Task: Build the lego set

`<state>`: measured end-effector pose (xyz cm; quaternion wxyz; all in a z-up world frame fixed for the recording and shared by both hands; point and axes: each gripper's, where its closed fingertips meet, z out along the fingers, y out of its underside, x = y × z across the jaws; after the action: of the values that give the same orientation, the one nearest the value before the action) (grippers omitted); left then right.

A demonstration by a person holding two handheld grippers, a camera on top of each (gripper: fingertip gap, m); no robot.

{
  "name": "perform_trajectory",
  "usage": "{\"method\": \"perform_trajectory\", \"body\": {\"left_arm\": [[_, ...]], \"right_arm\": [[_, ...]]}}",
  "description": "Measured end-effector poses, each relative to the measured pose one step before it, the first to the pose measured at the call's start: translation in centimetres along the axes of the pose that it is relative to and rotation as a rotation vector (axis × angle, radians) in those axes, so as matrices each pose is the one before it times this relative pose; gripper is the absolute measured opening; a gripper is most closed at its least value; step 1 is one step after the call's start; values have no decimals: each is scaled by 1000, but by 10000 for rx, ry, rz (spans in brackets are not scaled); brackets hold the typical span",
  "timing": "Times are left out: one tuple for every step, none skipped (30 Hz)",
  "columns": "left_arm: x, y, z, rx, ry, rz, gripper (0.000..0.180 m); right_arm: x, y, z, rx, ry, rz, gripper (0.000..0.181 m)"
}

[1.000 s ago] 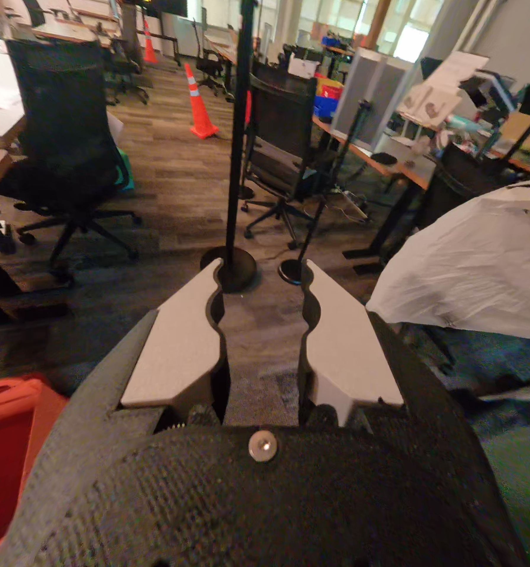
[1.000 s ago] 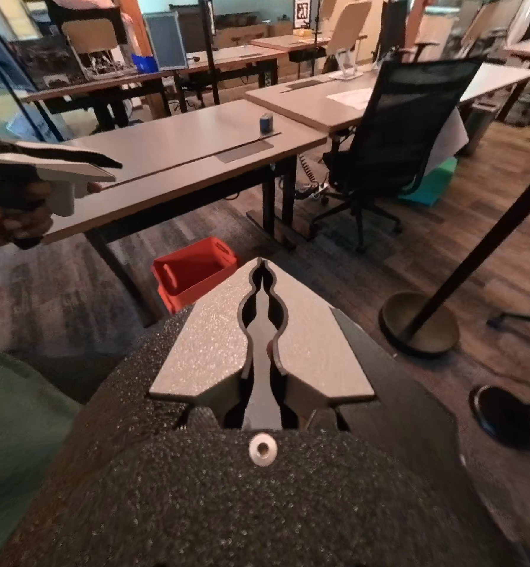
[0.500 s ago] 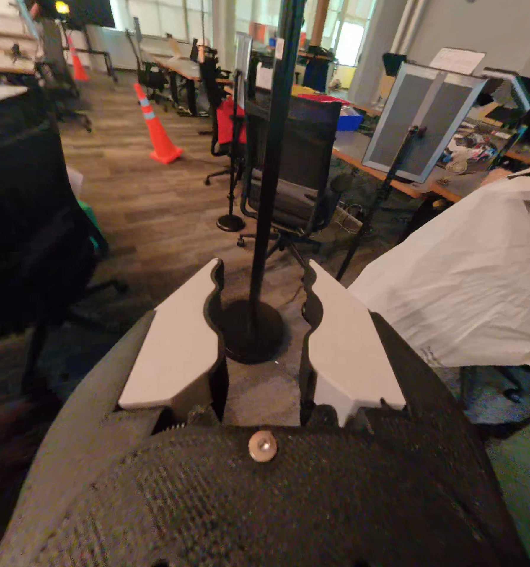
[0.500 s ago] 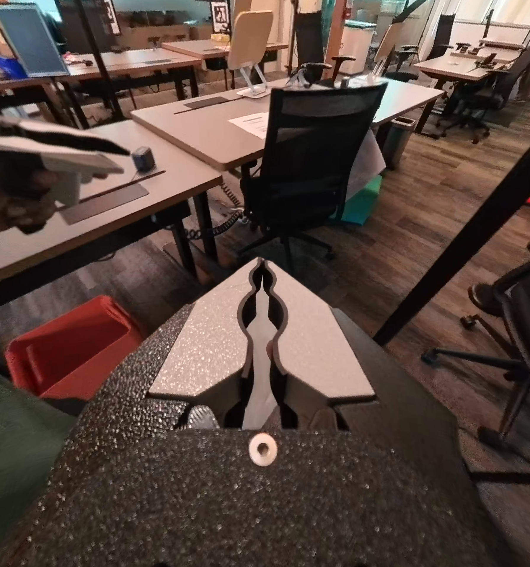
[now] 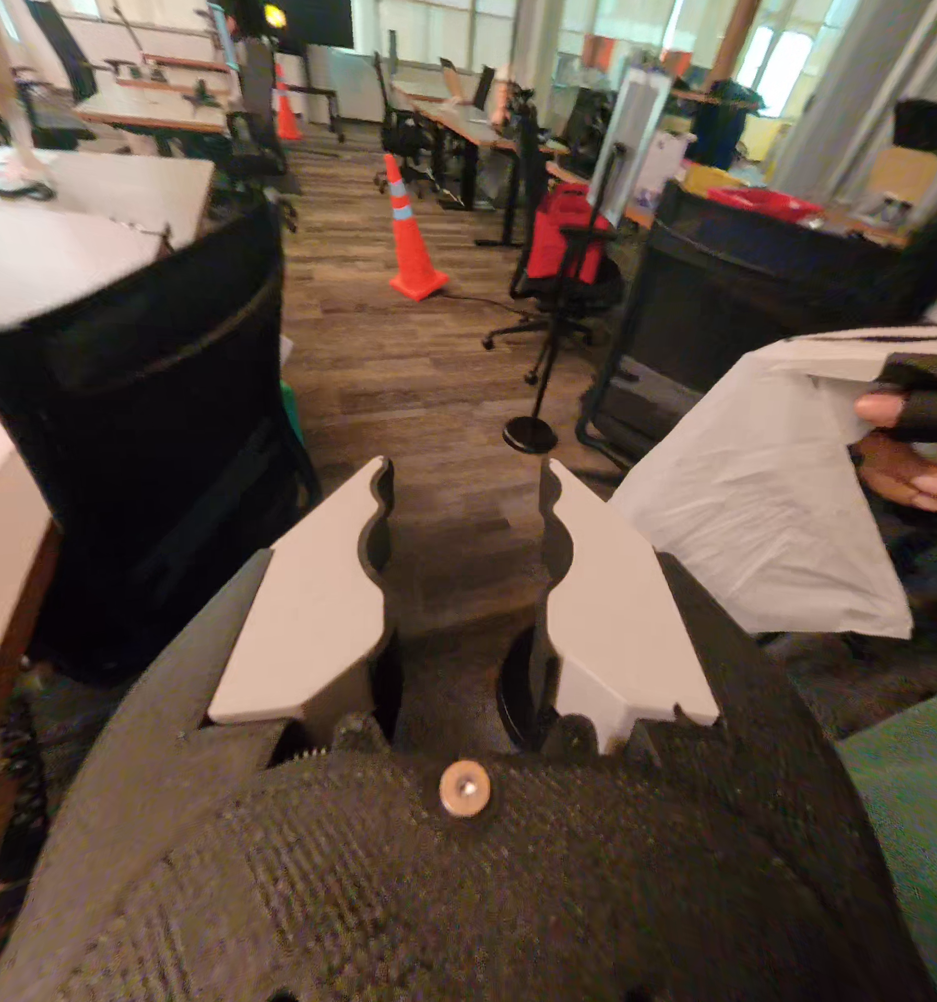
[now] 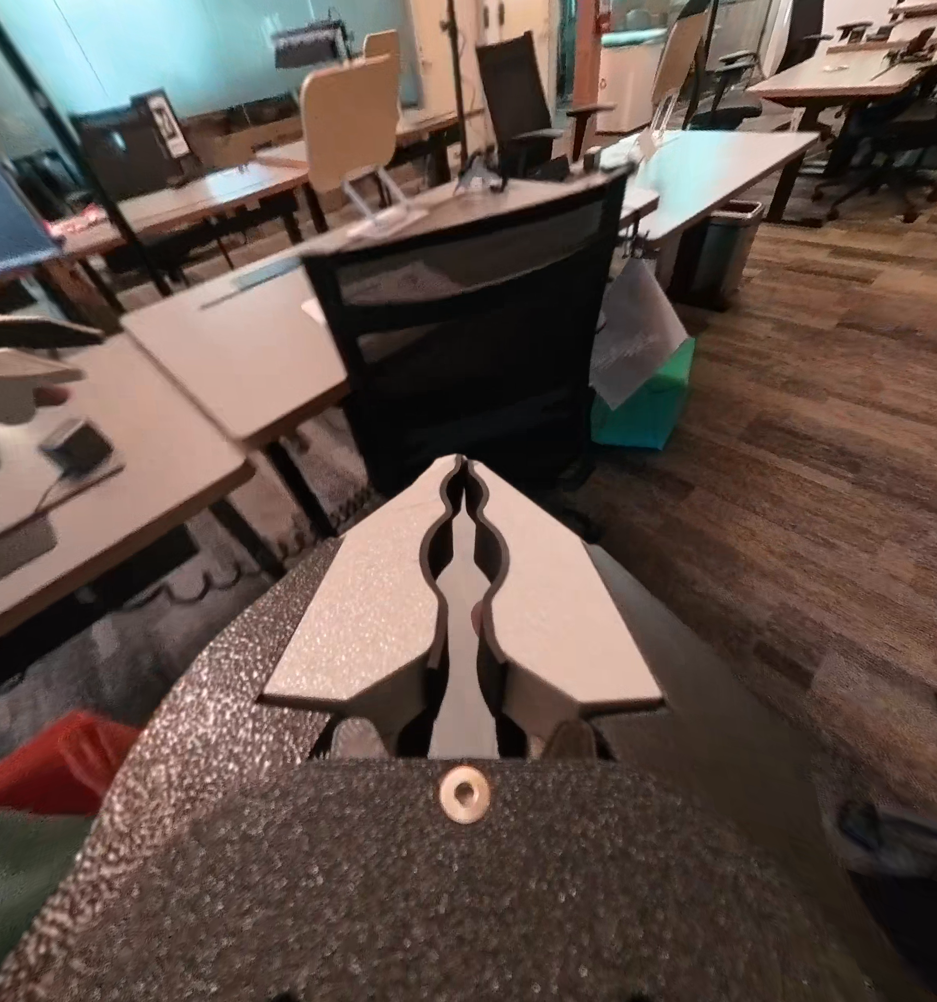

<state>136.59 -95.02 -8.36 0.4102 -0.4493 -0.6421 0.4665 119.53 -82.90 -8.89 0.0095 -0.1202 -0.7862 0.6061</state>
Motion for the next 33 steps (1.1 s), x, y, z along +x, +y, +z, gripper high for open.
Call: {"method": "perform_trajectory", "body": {"left_arm": [[-1445, -1986, 1619, 331, -249, 147, 52], [-1438, -1779, 1854, 265, -227, 229, 51], [-1393, -1546, 2035, 164, -152, 159, 51], [-1329, -1440, 2124, 143, -88, 37, 51], [-1172, -1405, 2110, 164, -61, -39, 51], [-1086, -1275, 2146, 164, -65, -48, 51], [-1037, -1041, 2237, 112, -65, -26, 50], [-941, -795, 2366, 57, -16, 1, 50], [-865, -577, 2520, -9, 26, 7, 50], [-872, -456, 2682, -48, 83, 11, 49], [-889, -487, 2800, -33, 181, 14, 49], [-1044, -539, 2891, -31, 246, 4, 48], [-1205, -568, 2990, -48, 302, 11, 48], [-1051, -643, 3085, -20, 356, 58, 48], [-1246, -711, 3192, -11, 345, 106, 49], [-1435, -640, 3336, -97, 347, 96, 48], [-1429, -639, 3399, -154, 459, 48, 50], [-1434, -804, 3332, -39, 520, 68, 52], [-1577, -737, 3257, 63, 432, 170, 52], [-1746, -342, 3299, -82, 332, 222, 51], [-1637, -86, 3297, -264, 338, 194, 52], [-1522, -244, 3119, -193, 325, 169, 54], [-1403, -532, 2847, -4, 270, 162, 55], [-1236, -590, 2643, 86, 234, 149, 55], [-1154, -362, 2526, 58, 183, 121, 55], [-1233, -30, 2475, 31, 101, 75, 54], [-1202, 198, 2389, 47, 47, -7, 54], [-1147, 420, 2340, 28, 34, -98, 54], [-1141, 589, 2264, -15, -15, -112, 54], [-1188, 647, 2095, -30, -118, -49, 54], [-1107, 656, 1829, -16, -196, -14, 54], [-1032, 649, 1739, 8, -208, -53, 53], [-1168, 587, 1872, 14, -196, -129, 51]], "right_arm": [[1950, -1465, 2637, 122, 71, 80, 0], [1822, -1335, 2653, 10, 69, -47, 0], [1574, -1312, 2586, 40, 143, -67, 0], [1684, -1378, 2501, 76, 111, -19, 0], [1580, -1277, 2417, 45, 109, 80, 0], [1555, -1171, 2362, 49, 129, 116, 0], [1599, -1039, 2237, 46, 151, 122, 0], [1704, -890, 2219, -10, 230, 118, 0], [1787, -884, 2153, 33, 301, 39, 0], [1868, -767, 2087, 49, 328, 70, 0], [1870, -704, 2053, 69, 285, 159, 0], [1768, -676, 2037, 54, 271, 136, 0], [1608, -713, 1918, 33, 293, -92, 0], [1651, -669, 2047, 5, 358, -240, 0], [1610, -669, 2067, -56, 317, -161, 0], [1495, -604, 2083, -188, 250, 17, 0], [1297, -856, 1965, -152, 165, 154, 0], [1300, -1229, 1927, -15, 211, 102, 0], [1346, -971, 1791, -100, 302, -29, 0], [1268, -879, 1788, -117, 266, -23, 0], [1229, -855, 1758, -102, 230, 25, 0], [1249, -743, 1765, -157, 225, 2, 0], [1235, -771, 1701, -137, 206, -27, 0], [1216, -736, 1834, -129, 165, -43, 0], [1168, -674, 1959, -142, 113, -60, 0], [1151, -665, 2112, -132, 79, -66, 0], [1200, -630, 2183, -126, 56, -73, 0], [1206, -640, 2347, -94, 21, -69, 0], [1121, -589, 2471, -77, -48, -39, 0], [1208, -599, 2608, -73, -72, -29, 0], [1144, -594, 2529, -74, -77, -45, 0], [1287, -612, 2684, -53, -109, -23, 0], [1380, -717, 2444, -32, -149, 9, 0]]}}
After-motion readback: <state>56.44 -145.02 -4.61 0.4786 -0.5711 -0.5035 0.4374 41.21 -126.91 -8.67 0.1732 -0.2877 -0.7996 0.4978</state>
